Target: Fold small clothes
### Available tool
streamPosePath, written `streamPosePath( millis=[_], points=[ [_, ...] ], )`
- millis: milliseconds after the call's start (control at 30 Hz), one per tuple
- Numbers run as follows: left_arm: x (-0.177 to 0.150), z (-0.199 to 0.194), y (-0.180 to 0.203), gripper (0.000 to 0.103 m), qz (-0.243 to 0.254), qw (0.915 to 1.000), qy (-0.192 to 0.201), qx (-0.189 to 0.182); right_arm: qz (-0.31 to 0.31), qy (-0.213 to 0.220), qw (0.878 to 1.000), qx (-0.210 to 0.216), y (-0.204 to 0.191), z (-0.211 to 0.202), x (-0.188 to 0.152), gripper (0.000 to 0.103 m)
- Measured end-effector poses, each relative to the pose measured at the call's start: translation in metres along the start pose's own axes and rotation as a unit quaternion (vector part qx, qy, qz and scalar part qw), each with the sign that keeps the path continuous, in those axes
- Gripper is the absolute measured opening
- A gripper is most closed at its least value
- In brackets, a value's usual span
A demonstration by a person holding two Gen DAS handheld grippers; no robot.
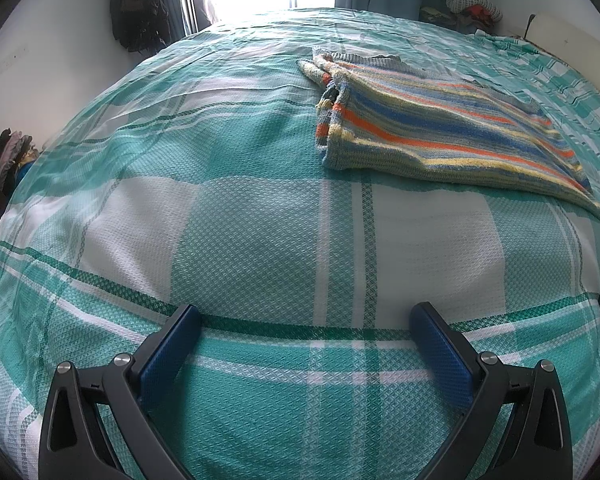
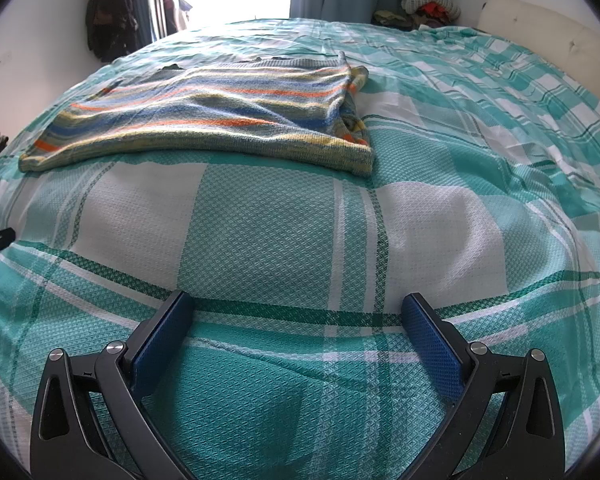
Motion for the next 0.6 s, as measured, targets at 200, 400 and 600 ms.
streamPosePath(
  millis=[200,400,600],
  points=[
    [0.0000,0.0002,0.0001,0.103,0.000,1.0000,0.000,0.000,0.000,0.000,1.000,0.000,-0.0001,0.0002,-0.0001,0.102],
    [-0.0002,0.0004,0.0002,0.103,0.000,1.0000,0.000,0.001,0.000,0.000,1.000,0.000,-0.0003,0.0002,-0.0002,0.102],
    [-0.0002,0.0011,-0.0007,0.103,0.001,1.0000,0.000,0.001,0.000,0.001,1.000,0.000,-0.0004,0.0004,-0.0003,0.102]
  ],
)
Point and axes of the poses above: each gripper's, at about its wrist camera, not at the fingertips, and z roughly the way its jaws point, y to its right, x to its top, the point moved 1 cm from there along z, roughly the way its jaws point, and after that the axes turned 10 degrees about -y, right-handed, at the moved point
